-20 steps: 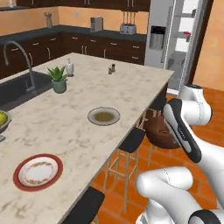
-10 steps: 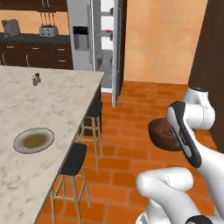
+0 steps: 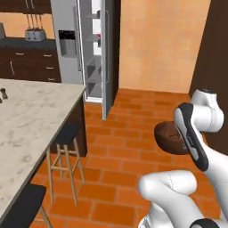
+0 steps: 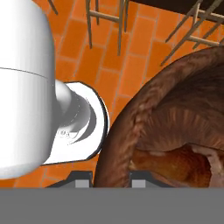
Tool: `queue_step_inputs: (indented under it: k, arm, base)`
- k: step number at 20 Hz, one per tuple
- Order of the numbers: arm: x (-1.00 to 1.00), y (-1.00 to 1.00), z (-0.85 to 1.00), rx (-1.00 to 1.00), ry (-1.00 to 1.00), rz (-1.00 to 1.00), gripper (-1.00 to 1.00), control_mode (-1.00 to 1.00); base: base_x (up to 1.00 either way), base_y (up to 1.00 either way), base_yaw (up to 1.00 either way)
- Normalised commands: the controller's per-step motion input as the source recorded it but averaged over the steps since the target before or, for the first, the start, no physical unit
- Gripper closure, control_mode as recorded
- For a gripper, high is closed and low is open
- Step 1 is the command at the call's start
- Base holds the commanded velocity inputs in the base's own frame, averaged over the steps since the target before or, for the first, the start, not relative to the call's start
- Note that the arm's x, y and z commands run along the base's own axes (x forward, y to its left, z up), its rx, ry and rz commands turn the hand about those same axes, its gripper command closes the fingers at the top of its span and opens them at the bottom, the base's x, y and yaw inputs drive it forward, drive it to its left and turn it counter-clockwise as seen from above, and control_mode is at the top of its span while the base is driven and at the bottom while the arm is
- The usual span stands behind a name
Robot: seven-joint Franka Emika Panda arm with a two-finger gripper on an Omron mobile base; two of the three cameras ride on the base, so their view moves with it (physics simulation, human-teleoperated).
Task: Pick the chicken drumstick and squash from their plates and place them in the bowl. Then put the bowl in the fridge.
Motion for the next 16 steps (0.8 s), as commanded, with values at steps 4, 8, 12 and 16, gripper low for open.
queue_step_inputs:
  k: [4,8,12,16]
  arm:
    - [0.0,0.0,0.0,0.0,0.0,0.0,1.0,1.0]
    - [0.0,0.0,0.0,0.0,0.0,0.0,1.0,1.0]
    - [0.0,0.0,0.0,0.0,0.0,0.0,1.0,1.0]
    - [0.0,0.0,0.0,0.0,0.0,0.0,1.0,1.0]
  base:
    - [1.0,-0.73,0.15]
    - [1.0,-0.67,0.2]
    - [1.0,-0.56,0.27]
    - [1.0,-0.45,0.34]
